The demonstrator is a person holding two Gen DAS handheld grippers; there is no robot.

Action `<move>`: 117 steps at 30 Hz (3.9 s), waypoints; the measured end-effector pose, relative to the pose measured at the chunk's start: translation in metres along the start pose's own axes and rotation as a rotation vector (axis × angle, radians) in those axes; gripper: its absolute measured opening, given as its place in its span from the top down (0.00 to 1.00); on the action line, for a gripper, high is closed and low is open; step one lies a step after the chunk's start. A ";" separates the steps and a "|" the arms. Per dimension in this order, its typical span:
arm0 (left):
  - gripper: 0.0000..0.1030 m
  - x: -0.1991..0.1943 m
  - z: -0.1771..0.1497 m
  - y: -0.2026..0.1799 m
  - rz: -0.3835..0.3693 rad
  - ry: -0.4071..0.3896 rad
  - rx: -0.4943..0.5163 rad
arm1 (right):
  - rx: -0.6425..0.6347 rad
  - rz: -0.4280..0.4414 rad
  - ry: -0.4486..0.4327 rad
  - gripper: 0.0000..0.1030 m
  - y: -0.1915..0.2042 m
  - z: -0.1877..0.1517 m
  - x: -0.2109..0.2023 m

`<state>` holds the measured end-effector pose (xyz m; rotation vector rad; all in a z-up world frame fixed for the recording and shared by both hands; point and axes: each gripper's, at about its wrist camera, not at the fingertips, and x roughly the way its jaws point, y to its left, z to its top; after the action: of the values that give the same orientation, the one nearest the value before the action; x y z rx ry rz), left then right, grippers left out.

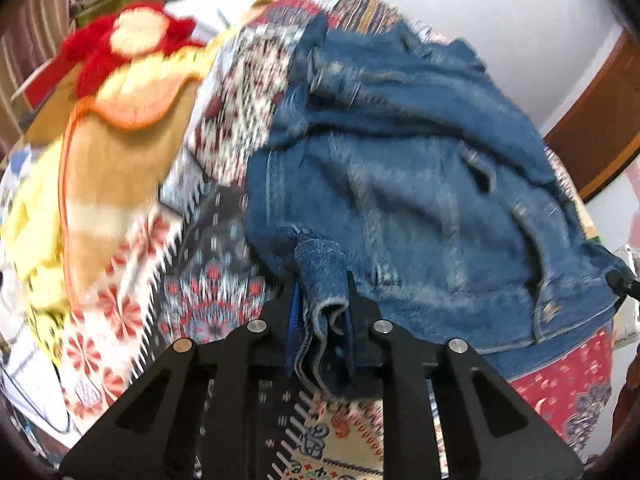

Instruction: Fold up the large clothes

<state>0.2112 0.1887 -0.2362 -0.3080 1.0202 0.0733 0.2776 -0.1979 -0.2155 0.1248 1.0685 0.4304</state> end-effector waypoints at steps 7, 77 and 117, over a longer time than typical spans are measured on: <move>0.85 -0.036 0.057 -0.019 -0.053 -0.154 0.052 | -0.023 0.071 -0.070 0.87 0.006 0.053 -0.003; 0.13 0.149 0.233 -0.050 0.335 -0.015 0.325 | -0.276 -0.154 0.038 0.87 0.010 0.263 0.184; 0.03 0.059 0.227 -0.093 0.144 -0.245 0.349 | -0.290 0.022 -0.062 0.87 0.097 0.250 0.151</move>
<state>0.4487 0.1605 -0.1555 0.0916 0.7925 0.0601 0.5287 -0.0227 -0.1888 -0.1066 0.9338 0.5924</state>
